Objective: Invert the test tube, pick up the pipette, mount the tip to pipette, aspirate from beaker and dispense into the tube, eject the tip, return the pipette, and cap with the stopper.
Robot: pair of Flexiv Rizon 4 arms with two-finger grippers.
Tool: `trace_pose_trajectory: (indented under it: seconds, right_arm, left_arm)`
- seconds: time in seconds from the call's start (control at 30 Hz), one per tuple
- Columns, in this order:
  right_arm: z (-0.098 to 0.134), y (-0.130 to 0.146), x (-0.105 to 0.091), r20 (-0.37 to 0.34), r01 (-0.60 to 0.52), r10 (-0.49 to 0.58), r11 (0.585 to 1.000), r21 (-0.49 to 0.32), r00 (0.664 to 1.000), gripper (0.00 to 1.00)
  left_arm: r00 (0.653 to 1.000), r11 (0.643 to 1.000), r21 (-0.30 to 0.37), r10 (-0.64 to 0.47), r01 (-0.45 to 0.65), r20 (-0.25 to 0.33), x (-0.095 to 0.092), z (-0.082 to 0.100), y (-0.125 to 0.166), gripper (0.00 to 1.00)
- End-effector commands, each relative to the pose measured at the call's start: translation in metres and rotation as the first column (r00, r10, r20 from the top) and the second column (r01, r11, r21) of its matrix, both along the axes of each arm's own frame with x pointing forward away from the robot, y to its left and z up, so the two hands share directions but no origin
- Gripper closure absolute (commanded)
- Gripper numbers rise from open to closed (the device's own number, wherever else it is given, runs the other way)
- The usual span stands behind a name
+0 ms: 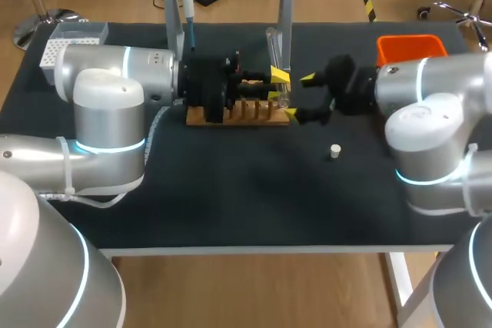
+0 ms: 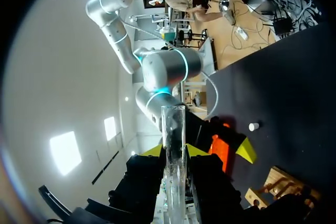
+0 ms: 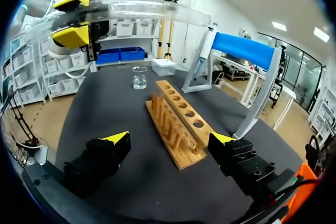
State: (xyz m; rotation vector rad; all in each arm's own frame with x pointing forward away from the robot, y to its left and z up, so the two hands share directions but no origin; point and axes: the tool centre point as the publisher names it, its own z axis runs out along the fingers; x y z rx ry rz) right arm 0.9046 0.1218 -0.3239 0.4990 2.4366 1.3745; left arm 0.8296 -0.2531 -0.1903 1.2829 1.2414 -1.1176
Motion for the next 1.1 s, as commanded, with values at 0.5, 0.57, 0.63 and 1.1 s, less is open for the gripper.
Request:
trace_pose_trajectory:
  seconds: [0.5, 0.57, 0.63, 1.1]
  right_arm:
    - [-0.014, 0.003, 0.007, -0.030, -0.041, 0.042, 0.999, 0.022, 0.999, 0.00]
    - [-0.015, 0.004, 0.008, -0.038, -0.049, 0.051, 0.998, 0.031, 0.998, 0.00]
    - [-0.016, 0.005, 0.008, -0.038, -0.050, 0.051, 0.998, 0.032, 0.998, 0.00]
    - [-0.021, 0.010, 0.004, -0.061, -0.117, 0.119, 0.992, 0.042, 0.991, 0.00]
  left_arm:
    - [1.000, 1.000, 0.002, -0.004, 0.004, 0.000, 0.001, 0.000, 0.000, 1.00]
    - [1.000, 1.000, 0.002, -0.004, 0.004, 0.000, 0.001, 0.000, 0.000, 1.00]
    - [1.000, 1.000, 0.002, -0.004, 0.004, 0.000, 0.001, 0.000, 0.000, 1.00]
    - [1.000, 1.000, 0.002, -0.004, 0.004, 0.000, 0.001, 0.000, 0.000, 1.00]
